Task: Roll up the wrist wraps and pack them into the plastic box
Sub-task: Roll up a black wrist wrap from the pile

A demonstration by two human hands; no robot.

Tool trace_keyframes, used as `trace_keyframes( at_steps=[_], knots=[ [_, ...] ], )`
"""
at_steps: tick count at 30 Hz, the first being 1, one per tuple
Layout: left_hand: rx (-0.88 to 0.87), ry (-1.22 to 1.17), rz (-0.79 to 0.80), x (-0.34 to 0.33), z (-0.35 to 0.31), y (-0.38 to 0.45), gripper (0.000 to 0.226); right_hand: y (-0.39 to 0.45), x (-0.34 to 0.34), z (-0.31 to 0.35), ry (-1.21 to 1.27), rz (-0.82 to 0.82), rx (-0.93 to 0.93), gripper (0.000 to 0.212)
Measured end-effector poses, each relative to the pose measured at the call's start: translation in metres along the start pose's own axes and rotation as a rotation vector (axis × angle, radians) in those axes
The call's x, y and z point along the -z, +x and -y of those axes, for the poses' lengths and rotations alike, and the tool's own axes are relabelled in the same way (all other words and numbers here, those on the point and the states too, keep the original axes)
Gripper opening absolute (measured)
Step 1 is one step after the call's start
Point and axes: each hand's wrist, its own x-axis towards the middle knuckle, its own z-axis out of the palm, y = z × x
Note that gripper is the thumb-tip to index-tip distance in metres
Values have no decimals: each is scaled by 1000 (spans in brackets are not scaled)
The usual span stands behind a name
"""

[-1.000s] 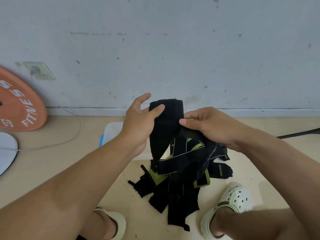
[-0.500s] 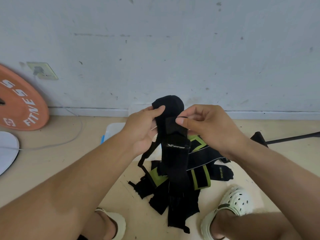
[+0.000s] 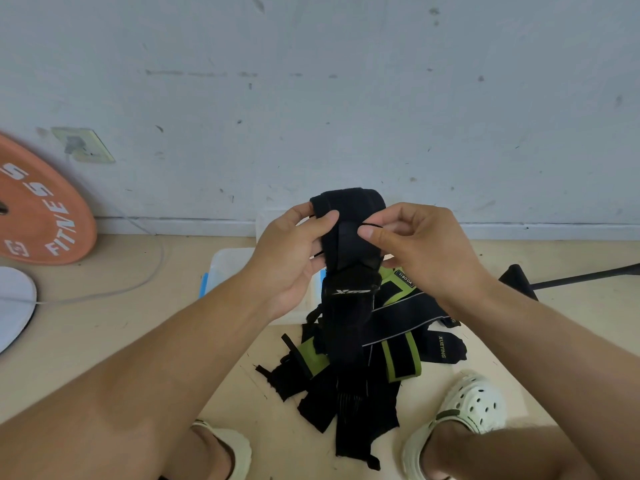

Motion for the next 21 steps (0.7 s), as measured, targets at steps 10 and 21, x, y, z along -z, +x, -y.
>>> trace_keyframes(
  at_steps=[10,21],
  knots=[
    [-39,43,30,-2,4,-1,36,0,1,-2,-52,-43,-1,11],
    [-142,166,36,-2,8,-3,58,-1,3,-1,-119,-138,11,24]
  ],
)
